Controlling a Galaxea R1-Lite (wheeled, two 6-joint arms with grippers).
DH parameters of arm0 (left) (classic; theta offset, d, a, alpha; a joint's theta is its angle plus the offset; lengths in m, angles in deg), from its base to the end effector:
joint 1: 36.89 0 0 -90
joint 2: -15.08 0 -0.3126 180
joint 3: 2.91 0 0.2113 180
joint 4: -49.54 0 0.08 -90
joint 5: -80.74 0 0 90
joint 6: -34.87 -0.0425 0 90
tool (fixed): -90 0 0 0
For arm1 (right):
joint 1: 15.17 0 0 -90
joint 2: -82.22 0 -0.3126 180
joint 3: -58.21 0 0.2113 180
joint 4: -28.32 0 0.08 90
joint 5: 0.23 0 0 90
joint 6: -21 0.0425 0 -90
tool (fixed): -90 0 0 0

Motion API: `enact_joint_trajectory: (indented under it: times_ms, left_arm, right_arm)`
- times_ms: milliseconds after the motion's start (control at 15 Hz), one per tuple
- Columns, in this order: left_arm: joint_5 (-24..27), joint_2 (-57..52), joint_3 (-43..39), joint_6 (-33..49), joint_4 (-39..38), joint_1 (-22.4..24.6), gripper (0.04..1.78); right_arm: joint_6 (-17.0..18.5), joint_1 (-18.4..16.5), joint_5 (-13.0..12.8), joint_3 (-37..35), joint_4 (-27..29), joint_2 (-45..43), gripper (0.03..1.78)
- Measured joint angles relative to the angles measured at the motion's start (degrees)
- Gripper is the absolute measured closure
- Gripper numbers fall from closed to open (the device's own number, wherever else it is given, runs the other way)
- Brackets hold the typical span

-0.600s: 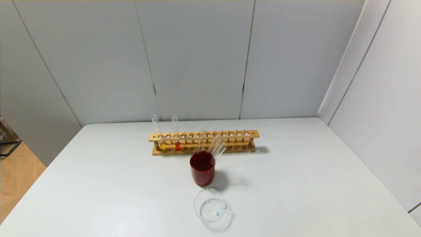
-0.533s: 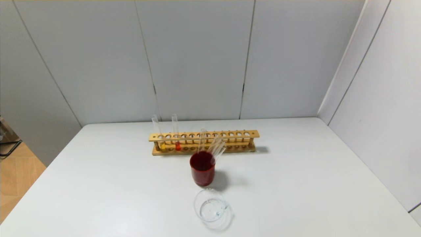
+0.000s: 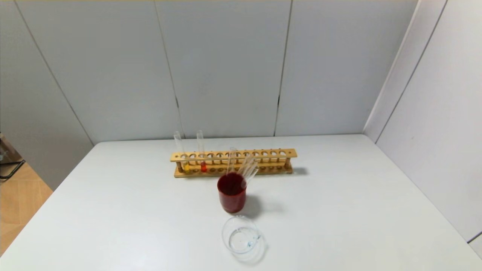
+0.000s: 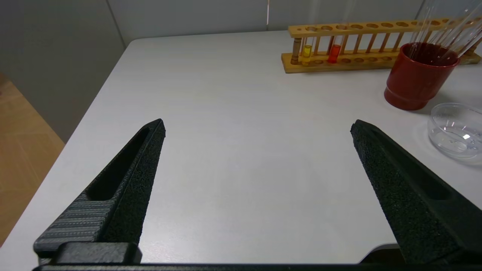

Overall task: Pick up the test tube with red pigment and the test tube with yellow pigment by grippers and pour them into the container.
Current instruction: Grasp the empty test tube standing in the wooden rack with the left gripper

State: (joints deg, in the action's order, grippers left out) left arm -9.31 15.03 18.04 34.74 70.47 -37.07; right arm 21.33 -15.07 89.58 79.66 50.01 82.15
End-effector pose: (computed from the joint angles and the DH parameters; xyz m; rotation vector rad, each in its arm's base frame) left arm 0.0072 0.0000 0.0756 0.0023 -0.0012 -0.0023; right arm 0.0065 -0.0001 0.0768 0.0058 0.0030 -0.0016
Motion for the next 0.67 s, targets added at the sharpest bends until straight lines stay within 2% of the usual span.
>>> enact_joint_trajectory:
  times_ms: [533,667]
  left_arm:
    - [0.12,0.00,0.00,-1.18,-0.21,0.00,0.08]
    - [2.08,0.15,1.12,-3.74,0.73,0.00,0.08]
  right_arm:
    - [0.02,-0.05,0.00,0.00,0.00,0.00,0.07]
    - [0.00,-0.05,-0.02,0.00,0.00,0.00,0.07]
